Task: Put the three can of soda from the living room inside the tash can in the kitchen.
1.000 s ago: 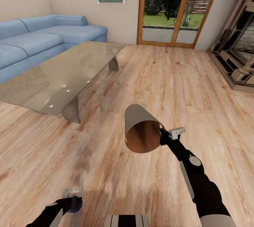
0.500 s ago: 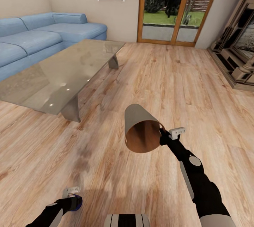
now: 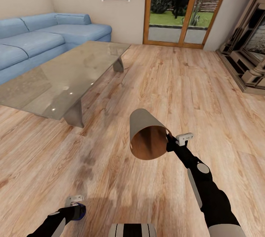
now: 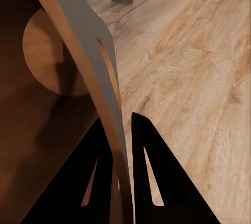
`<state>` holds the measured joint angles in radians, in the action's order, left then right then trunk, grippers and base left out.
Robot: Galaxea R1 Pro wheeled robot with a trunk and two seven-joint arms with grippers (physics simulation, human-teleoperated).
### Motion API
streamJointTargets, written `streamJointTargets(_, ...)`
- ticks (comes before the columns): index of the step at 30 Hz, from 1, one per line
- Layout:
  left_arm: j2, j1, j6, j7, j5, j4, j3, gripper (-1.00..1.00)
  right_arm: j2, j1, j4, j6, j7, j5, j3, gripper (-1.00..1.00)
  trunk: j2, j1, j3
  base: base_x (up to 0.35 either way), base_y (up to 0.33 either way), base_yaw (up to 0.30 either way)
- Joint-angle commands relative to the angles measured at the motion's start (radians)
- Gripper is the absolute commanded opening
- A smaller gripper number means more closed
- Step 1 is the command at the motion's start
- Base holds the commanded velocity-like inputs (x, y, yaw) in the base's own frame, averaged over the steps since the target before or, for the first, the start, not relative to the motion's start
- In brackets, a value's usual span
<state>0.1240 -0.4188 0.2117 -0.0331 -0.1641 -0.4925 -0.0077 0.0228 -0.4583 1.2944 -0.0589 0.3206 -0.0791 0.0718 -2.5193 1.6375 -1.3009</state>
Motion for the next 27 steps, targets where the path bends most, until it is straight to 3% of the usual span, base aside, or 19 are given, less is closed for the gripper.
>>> streamJointTargets(1,0.000,0.000,0.000,0.000,0.000,0.000,0.000,1.00,0.000,0.000,0.002,-0.001,0.006,0.010,-0.007,-1.00,0.000,0.000,-0.004,0.000,0.000,0.000)
streamJointTargets(5,0.000,0.000,0.000,-0.001,0.000,0.000,0.000,1.00,0.000,0.000,0.002,-0.001,0.005,0.010,-0.013,-1.00,-0.001,0.002,-0.019,0.000,0.000,0.000)
streamJointTargets(27,0.000,0.000,0.000,-0.001,-0.001,0.000,0.000,1.00,0.000,0.000,0.002,-0.001,0.005,0.010,-0.017,-1.00,-0.002,0.003,-0.031,0.000,0.000,0.000)
